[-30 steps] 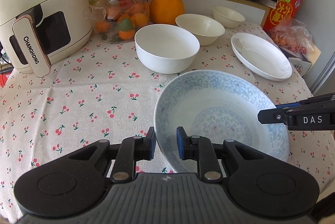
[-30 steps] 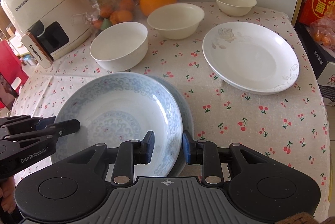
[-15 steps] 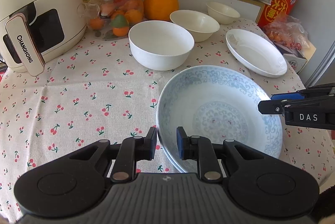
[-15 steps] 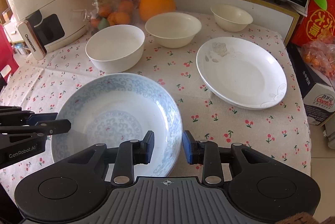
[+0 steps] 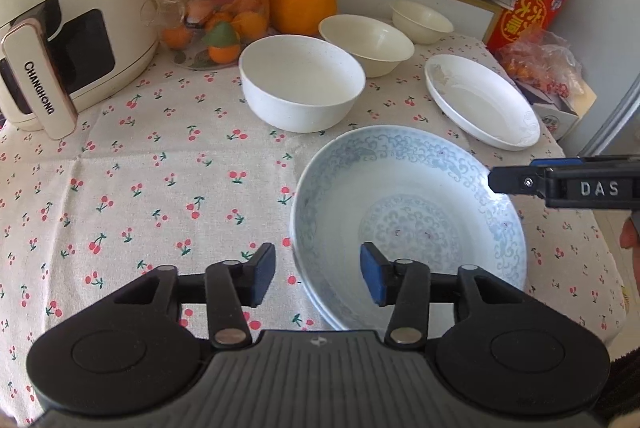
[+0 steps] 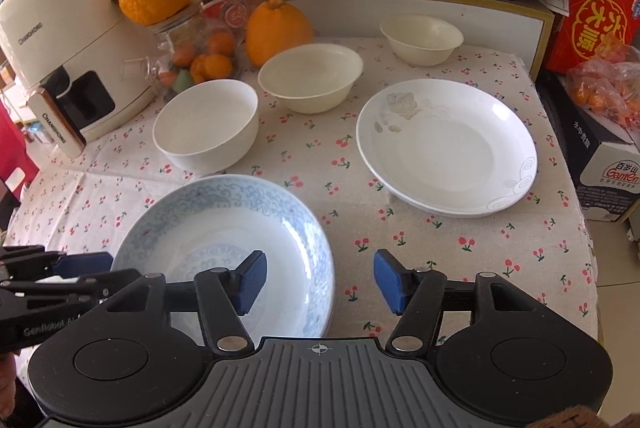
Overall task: Organize plates and bowls
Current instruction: 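Move both grippers to the plain white plate and close on its rim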
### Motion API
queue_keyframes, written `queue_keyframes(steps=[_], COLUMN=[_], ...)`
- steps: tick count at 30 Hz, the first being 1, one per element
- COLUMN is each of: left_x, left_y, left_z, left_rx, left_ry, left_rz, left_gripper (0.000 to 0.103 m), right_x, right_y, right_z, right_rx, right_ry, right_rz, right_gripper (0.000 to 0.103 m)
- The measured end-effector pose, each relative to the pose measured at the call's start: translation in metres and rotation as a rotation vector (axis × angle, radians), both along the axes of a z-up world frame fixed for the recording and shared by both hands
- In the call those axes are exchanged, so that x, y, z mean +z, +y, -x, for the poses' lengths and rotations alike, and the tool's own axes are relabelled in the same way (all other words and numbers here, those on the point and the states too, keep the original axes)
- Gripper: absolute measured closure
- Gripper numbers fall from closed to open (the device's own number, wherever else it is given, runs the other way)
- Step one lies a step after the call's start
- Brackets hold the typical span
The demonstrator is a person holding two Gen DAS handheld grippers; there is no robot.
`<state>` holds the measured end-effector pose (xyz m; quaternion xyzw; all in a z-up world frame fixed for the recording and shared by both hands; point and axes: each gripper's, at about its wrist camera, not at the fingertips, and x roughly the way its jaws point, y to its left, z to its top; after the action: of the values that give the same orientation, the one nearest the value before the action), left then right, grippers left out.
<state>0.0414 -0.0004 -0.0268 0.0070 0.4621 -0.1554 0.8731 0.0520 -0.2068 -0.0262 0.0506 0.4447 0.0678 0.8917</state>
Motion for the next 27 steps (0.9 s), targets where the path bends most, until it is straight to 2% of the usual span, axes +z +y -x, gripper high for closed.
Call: queue_keyframes(steps=[3, 7, 13, 17, 22, 27], left_x=[0.011, 0.025, 0.033, 0.028, 0.01, -0.006], left_y=[-0.01, -0.032, -0.077, -0.105, -0.135, -0.147], left_z=[-0.006, -0.021, -0.059, -0.087, -0.112, -0.134], left_rx=[-0.028, -0.081, -0.144, -0.173, -0.179, -0.142], left_ry=[-0.043, -0.072, -0.111, -0.11, -0.101, -0.066], left_rz=[-0.023, -0.049, -0.028, -0.003, -0.022, 0.021], left_gripper=[0.028, 0.011, 0.006, 0.005, 0.006, 0.009], right_x=[0.006, 0.011, 0.004, -0.004, -0.018, -0.036], right_y=[-0.017, -0.049, -0.104, -0.136, -0.164, -0.18], right_z=[-0.006, -0.021, -0.043, -0.047, -0.049, -0.051], right_rx=[-0.068, -0.212, -0.451, -0.57, -0.675, -0.752], right_ry=[-0.024, -0.055, -0.058, -0.045, -0.024, -0.016], right_rz=[-0.022, -0.083, -0.19, -0.337, -0.518, -0.626], right_gripper=[0.029, 0.018, 0.016, 0.015, 0.014, 0.014])
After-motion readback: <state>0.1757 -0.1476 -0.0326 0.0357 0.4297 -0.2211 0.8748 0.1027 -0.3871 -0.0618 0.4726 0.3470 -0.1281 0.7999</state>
